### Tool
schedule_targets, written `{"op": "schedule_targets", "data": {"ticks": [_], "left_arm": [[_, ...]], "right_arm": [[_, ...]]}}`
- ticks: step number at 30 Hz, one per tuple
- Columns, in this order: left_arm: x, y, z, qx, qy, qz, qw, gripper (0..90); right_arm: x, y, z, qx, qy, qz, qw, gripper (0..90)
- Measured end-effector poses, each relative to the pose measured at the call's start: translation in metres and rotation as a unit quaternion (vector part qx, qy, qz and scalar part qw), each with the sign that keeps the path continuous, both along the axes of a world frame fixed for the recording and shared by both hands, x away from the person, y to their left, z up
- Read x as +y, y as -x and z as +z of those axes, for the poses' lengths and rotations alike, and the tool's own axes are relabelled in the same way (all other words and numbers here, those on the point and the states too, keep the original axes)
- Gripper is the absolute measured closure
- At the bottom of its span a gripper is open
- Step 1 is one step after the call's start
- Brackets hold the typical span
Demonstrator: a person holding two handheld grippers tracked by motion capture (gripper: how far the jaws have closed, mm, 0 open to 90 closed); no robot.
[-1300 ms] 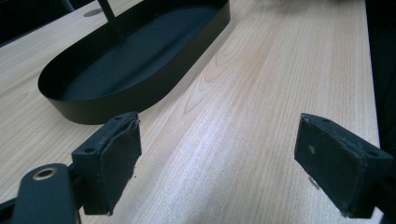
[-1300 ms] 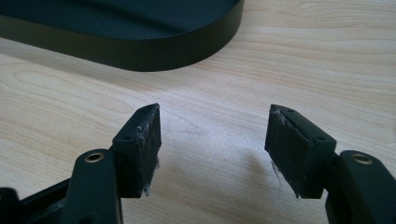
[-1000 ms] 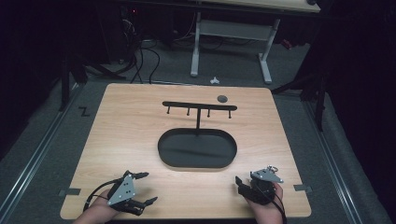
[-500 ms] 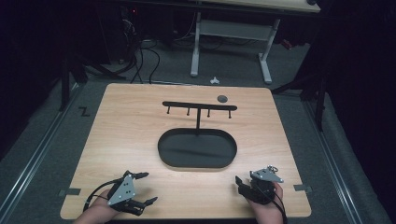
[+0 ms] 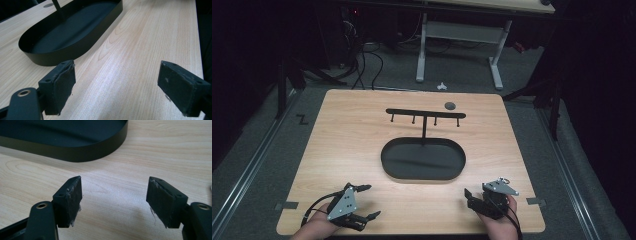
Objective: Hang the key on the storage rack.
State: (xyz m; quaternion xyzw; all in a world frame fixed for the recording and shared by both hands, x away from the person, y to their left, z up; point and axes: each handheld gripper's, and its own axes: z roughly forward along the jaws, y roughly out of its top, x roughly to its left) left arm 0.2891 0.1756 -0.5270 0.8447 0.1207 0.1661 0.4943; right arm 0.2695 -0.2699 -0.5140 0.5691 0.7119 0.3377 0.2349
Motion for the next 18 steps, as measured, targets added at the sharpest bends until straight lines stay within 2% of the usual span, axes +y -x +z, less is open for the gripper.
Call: {"op": "schedule_targets", "data": {"ticks": [8,12,18], "left_arm": [[-0.0002,0.0001,0.0001,0.001,-0.002,0.000,1.0000,15.3],[-0.0002,0.0001,0.0001,0.001,-0.003,-0.001,1.0000,15.3],[-0.0001,0.0002,0.0002,0.001,-0.003,-0.003,1.0000,15.3]], "right_arm": [[0.0049,0.0000,-0.0015,0.022,0.023,0.025,0.9992,22.0],[0.0047,0.0015,0.0011,0.043,0.027,0.022,0.9985,22.3],[0.0019,0.0028,0.0026,0.050,0.042,0.024,0.9976,21.7]]}}
